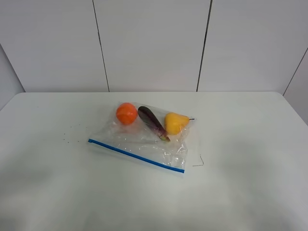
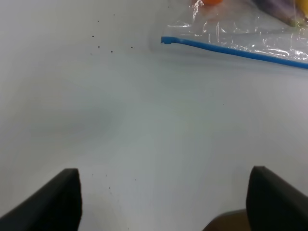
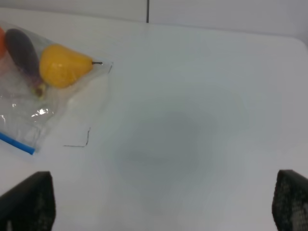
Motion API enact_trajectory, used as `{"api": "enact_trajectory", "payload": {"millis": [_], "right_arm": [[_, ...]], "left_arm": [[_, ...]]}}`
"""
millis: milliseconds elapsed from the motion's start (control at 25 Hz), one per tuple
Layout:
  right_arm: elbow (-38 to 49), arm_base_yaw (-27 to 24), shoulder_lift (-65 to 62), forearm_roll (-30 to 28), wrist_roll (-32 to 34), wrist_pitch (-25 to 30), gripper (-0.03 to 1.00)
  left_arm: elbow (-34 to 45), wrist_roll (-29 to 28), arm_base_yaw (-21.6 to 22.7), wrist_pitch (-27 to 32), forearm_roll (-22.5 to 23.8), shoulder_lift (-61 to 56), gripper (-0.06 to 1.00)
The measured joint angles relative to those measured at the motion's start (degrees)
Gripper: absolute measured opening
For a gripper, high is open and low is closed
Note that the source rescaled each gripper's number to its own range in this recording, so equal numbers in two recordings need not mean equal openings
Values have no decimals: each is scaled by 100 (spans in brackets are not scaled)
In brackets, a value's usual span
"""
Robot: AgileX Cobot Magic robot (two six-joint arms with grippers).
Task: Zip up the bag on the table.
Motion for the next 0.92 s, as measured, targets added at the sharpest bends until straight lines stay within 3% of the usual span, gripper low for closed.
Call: {"api": "enact_trajectory", "payload": {"millis": [920], "right_arm": [[0, 0, 0, -4, 0, 0, 100]], "left_arm": [[0, 0, 0, 0, 5, 0, 100]]}}
